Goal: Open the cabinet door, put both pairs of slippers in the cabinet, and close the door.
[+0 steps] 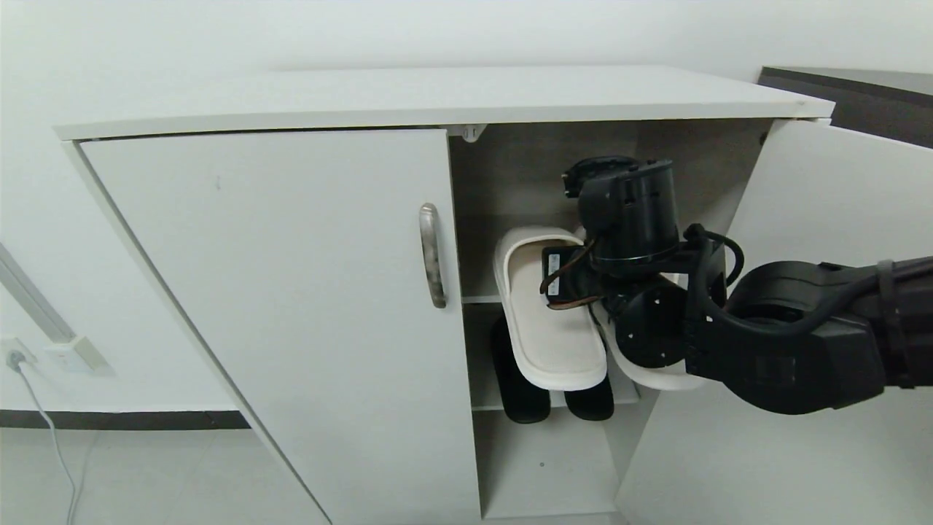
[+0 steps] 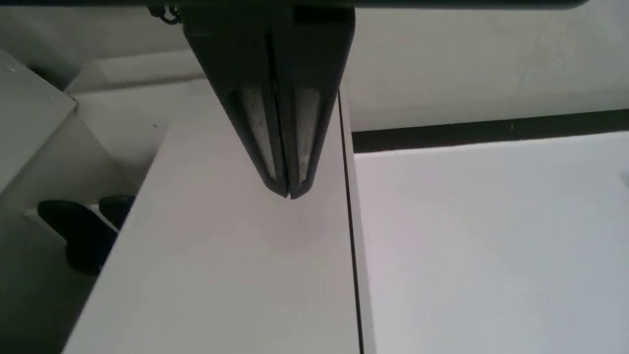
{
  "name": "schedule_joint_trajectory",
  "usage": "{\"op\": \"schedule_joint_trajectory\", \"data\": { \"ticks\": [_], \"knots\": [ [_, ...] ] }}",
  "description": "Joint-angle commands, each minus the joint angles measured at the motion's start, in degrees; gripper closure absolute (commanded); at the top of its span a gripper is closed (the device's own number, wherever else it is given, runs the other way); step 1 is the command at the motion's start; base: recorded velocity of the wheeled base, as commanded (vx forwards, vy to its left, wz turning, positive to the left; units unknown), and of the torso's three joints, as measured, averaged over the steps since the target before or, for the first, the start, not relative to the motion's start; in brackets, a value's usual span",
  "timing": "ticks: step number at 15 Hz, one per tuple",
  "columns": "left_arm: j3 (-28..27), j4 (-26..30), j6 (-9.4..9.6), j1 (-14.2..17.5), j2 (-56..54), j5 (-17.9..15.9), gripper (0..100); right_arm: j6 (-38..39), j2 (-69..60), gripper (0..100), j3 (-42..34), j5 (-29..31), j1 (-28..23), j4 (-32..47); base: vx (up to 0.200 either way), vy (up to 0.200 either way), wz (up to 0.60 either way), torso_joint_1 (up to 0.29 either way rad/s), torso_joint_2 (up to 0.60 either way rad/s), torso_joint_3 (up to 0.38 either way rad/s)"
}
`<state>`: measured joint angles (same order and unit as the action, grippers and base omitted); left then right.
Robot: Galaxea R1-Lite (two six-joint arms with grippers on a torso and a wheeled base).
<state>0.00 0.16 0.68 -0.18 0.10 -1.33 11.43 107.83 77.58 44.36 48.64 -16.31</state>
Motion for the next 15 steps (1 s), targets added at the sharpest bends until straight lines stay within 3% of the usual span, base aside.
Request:
{"op": "schedule_joint_trajectory", "data": {
  "ticks": [1,15],
  "knots": [
    [0.0,0.02,0.02,0.01,-0.01,0.01,100,-0.54,1.86,100,0.11,0.02,-0.39,-1.18,0.0,0.0,0.0,0.0,0.0,0.0],
    [-0.09,-0.07,-0.42,0.01,-0.01,0.01,100,-5.63,10.74,100,12.16,-0.68,-6.1,-2.85,0.0,0.0,0.0,0.0,0.0,0.0]
  ]
}}
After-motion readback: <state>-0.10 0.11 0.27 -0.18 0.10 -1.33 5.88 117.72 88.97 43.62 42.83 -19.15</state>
